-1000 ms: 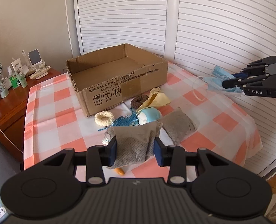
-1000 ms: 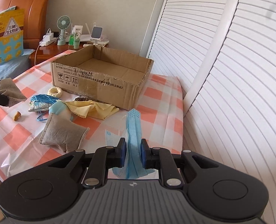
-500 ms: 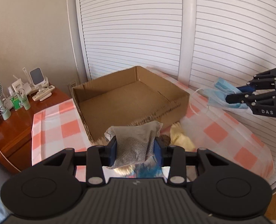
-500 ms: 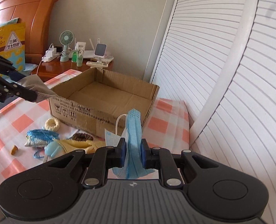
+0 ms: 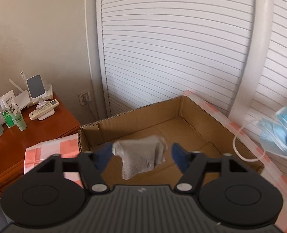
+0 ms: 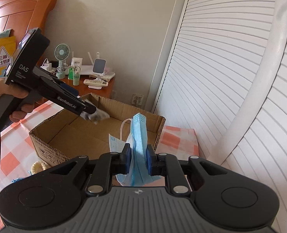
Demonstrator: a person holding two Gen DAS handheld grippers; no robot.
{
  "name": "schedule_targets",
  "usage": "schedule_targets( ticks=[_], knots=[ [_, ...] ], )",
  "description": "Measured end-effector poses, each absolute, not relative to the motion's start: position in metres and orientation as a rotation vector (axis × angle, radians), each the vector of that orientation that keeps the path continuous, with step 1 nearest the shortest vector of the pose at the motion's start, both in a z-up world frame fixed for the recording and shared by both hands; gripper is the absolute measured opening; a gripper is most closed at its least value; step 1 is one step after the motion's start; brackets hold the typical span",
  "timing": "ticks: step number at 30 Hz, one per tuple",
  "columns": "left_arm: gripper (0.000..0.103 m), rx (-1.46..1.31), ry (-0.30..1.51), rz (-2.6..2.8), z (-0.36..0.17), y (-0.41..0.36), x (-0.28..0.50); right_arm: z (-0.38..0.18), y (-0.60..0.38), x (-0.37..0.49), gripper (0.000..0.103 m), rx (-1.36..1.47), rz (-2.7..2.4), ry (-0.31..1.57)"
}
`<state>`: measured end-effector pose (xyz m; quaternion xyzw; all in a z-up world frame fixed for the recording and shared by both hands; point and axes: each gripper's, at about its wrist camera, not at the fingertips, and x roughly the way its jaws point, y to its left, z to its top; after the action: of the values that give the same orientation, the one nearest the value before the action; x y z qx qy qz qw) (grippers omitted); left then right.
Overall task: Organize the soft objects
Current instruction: 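Open the left tool to drop the sandbag while the right tool releases the mask into the box, then move the right tool back to the second grey sandbag on the sheet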
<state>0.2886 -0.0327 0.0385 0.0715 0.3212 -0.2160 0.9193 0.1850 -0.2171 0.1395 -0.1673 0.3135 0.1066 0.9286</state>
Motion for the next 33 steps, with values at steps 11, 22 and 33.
schedule_targets(
  ticks=[11, 22, 33],
  knots=[
    [0.097, 0.099, 0.658, -0.352, 0.04, 0.002, 0.259, 0.118, -0.194, 0.233, 0.019, -0.333, 0.265, 0.679],
    [0.098, 0.172, 0.694, -0.356, 0.024, 0.029, 0.166, 0.099, -0.172, 0.291, 0.103, -0.265, 0.199, 0.719],
    [0.098, 0.148, 0.697, -0.312, 0.024, 0.035, 0.126, 0.103, -0.166, 0.218, 0.103, -0.258, 0.216, 0.738]
  ],
)
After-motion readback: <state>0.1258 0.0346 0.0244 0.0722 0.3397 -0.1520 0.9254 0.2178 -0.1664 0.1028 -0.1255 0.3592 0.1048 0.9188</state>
